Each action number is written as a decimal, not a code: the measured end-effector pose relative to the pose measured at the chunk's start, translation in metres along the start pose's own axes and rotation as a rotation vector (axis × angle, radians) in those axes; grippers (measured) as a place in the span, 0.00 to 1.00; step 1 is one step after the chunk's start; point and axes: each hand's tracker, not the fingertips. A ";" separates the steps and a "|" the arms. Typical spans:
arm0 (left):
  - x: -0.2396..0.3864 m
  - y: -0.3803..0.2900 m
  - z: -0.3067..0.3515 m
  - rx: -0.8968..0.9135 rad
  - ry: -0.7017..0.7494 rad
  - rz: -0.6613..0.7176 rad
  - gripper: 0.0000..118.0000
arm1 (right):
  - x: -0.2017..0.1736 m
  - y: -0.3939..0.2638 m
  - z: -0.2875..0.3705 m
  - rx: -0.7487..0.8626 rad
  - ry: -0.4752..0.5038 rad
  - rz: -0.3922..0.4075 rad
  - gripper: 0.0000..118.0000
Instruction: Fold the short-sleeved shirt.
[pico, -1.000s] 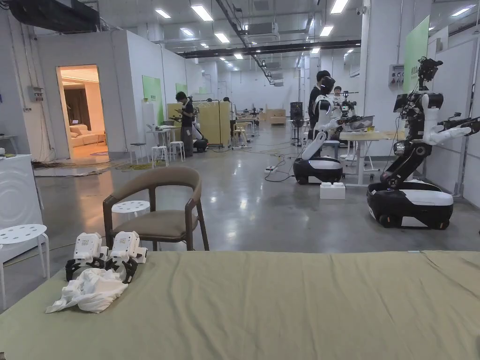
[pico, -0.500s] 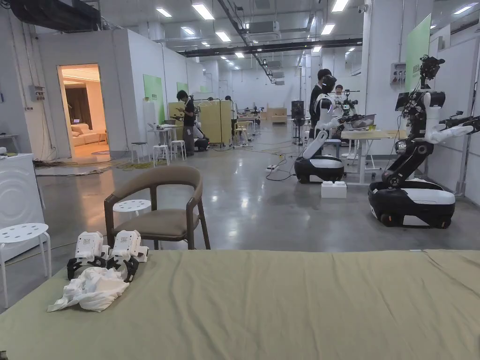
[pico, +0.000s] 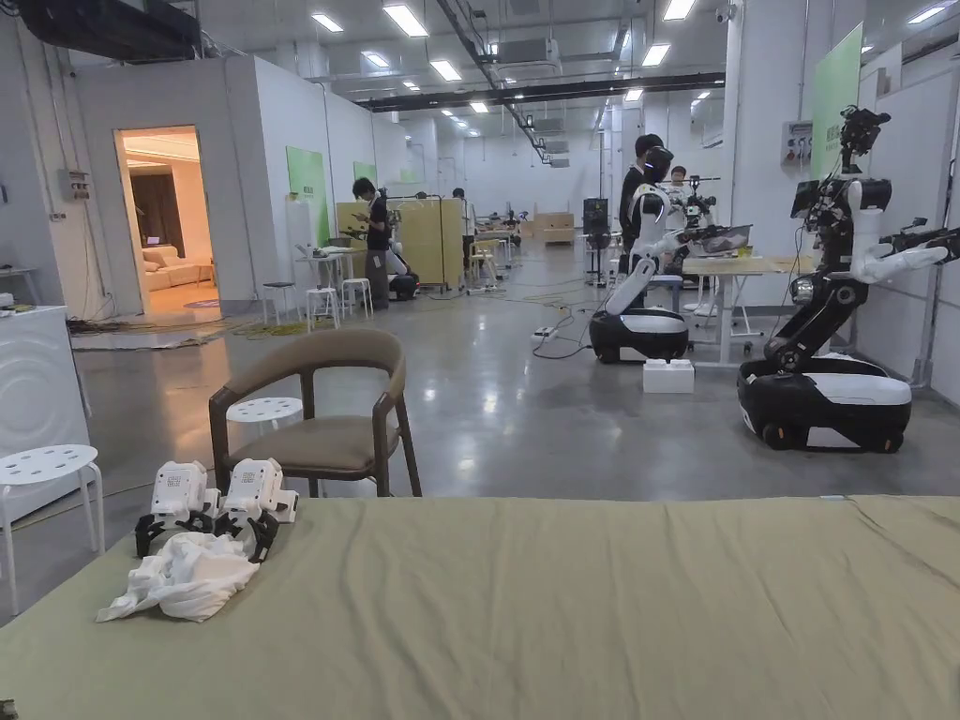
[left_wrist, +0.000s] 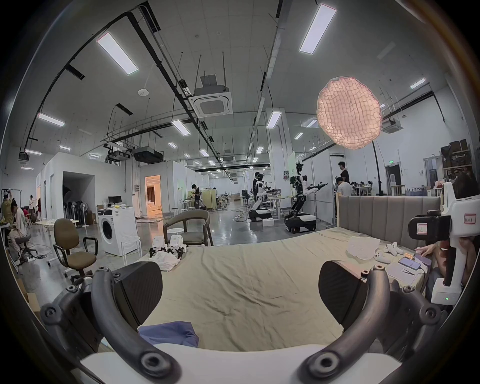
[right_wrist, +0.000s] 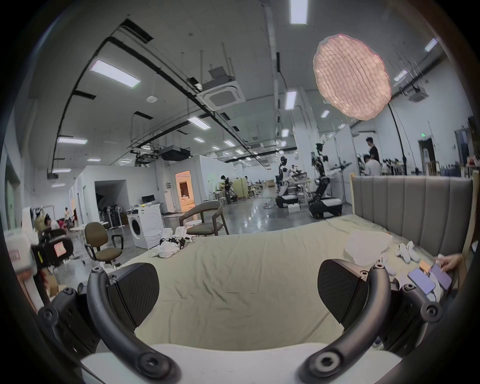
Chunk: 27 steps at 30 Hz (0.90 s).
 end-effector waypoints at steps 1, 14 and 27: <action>0.000 0.000 -0.001 -0.003 0.000 0.005 1.00 | -0.001 0.003 -0.001 -0.014 -0.020 -0.032 1.00; 0.000 -0.002 -0.005 -0.038 0.021 0.025 1.00 | -0.015 0.011 -0.011 -0.241 -0.196 -0.272 1.00; -0.002 -0.005 -0.007 -0.051 0.024 0.045 1.00 | -0.009 0.011 -0.013 -0.189 -0.304 -0.238 1.00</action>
